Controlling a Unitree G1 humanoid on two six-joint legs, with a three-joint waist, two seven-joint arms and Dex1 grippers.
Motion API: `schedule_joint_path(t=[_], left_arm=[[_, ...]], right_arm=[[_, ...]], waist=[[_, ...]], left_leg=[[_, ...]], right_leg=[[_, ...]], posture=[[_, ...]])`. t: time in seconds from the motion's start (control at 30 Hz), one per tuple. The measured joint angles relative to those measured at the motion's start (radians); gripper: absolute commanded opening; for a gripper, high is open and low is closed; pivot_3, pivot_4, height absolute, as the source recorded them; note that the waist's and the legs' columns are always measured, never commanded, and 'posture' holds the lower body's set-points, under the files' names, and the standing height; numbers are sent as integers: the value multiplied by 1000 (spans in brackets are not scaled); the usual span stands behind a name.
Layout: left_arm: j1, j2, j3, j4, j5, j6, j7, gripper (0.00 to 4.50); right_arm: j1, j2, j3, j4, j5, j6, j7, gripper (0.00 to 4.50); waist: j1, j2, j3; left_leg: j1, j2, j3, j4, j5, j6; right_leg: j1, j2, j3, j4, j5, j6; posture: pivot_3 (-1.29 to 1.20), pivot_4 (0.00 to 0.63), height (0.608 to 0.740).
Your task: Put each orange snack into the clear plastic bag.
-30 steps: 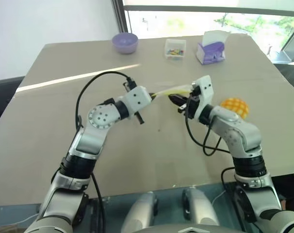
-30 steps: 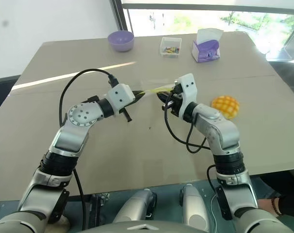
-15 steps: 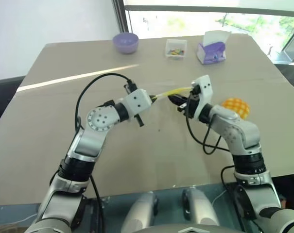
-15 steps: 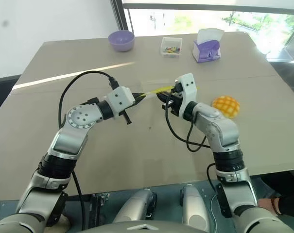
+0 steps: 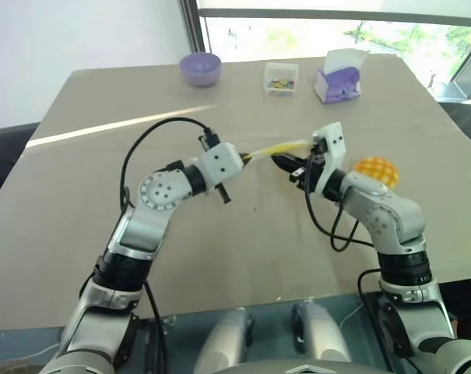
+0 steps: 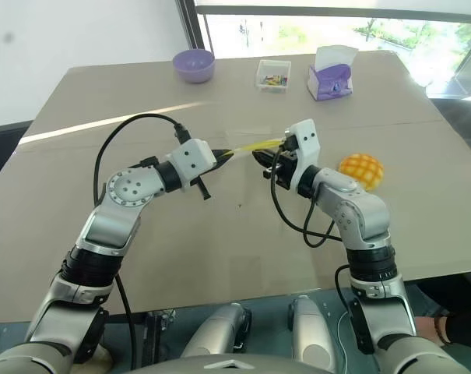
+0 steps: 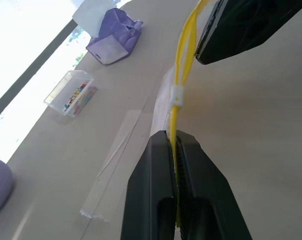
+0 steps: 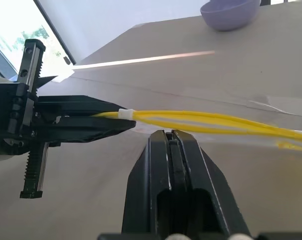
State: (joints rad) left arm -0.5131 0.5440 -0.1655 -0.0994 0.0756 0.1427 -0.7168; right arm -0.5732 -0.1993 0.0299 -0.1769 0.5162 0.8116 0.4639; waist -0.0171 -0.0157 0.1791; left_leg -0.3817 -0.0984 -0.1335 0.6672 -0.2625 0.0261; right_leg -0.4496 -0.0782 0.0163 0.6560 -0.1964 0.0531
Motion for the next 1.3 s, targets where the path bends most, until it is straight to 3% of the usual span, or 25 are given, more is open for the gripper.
schedule_joint_path(t=[1.03,1.3], left_arm=[[14,0,-3,-9,1,-35,-25,0],[22,-2,-10,-9,-1,-38,-47,0]], right_arm=[[-26,15,-5,81,-50,-7,-69,57],[-60,155,-102,132,17,-6,-140,57]], waist=[[0,0,0],[0,0,0]], left_leg=[[0,0,0,0,0,0],[0,0,0,0,0,0]], right_leg=[[0,0,0,0,0,0],[0,0,0,0,0,0]], posture=[[0,150,740],[0,150,740]])
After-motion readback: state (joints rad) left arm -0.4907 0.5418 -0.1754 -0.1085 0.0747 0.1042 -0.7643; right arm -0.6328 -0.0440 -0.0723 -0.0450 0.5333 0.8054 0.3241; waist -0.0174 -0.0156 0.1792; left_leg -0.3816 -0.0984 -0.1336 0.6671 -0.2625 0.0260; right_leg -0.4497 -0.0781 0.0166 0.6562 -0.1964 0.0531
